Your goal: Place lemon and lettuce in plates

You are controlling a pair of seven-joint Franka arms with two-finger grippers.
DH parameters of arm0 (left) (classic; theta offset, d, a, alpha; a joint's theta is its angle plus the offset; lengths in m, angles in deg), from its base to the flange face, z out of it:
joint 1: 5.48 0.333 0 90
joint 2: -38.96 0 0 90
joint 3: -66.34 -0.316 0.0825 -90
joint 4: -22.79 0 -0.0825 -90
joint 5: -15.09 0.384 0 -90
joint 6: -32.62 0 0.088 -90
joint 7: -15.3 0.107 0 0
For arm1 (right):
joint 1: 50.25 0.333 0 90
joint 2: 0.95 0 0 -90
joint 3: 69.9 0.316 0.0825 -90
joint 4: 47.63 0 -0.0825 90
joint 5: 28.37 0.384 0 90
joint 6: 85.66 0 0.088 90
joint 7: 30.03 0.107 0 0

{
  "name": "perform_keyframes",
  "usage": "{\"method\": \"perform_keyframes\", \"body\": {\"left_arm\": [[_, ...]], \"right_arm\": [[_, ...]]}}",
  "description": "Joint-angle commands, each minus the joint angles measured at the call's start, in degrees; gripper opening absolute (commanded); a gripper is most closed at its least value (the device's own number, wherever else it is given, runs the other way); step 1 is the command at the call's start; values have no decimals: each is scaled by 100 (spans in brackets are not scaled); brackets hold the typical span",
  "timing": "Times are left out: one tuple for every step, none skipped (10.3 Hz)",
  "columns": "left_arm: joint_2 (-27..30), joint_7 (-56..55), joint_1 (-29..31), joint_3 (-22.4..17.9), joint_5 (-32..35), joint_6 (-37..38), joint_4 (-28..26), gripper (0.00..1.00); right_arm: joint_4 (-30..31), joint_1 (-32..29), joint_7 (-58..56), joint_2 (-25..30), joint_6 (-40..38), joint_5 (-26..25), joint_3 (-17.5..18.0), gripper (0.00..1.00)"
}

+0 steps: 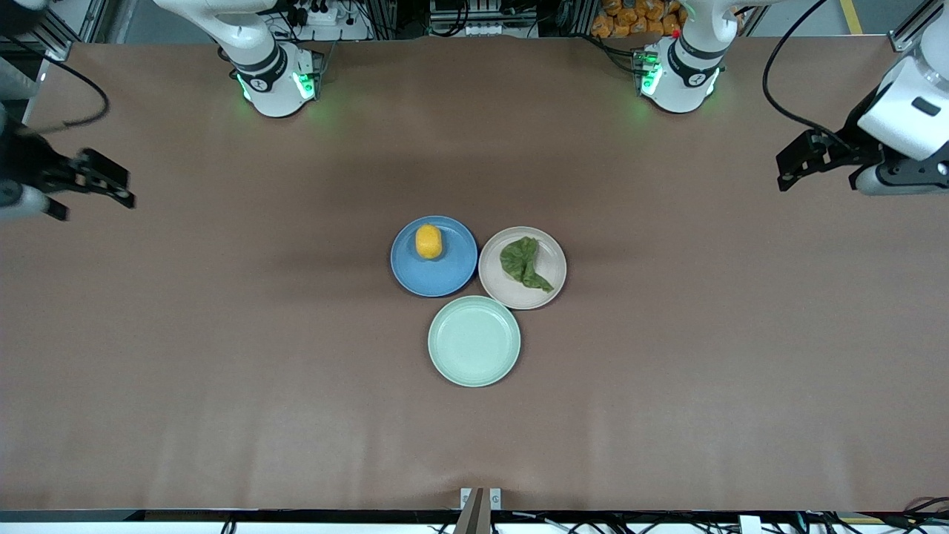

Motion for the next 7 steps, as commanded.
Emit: {"method": "perform_keyframes", "body": {"left_arm": [[51, 174, 34, -9, -157, 234, 214, 100], [52, 174, 34, -9, -157, 234, 214, 100], [43, 174, 34, -18, -157, 261, 214, 100], [51, 174, 34, -9, -166, 270, 222, 100], [43, 182, 34, -18, -209, 270, 222, 100], [43, 174, 34, -18, -358, 270, 222, 100], [43, 182, 34, -27, -342, 270, 222, 100]], "right_arm": [[-364, -67, -57, -102, -309, -179, 69, 100], [-442, -67, -5, -50, -466, -179, 69, 100], [-513, -67, 48, -49, -729, -179, 60, 100], [-575, -67, 162, -49, -853, -179, 42, 100], [-575, -67, 241, -49, -872, -171, 33, 100], [-575, -67, 355, -49, -872, -136, 33, 100], [-575, -76, 408, -40, -863, -92, 33, 100]]}}
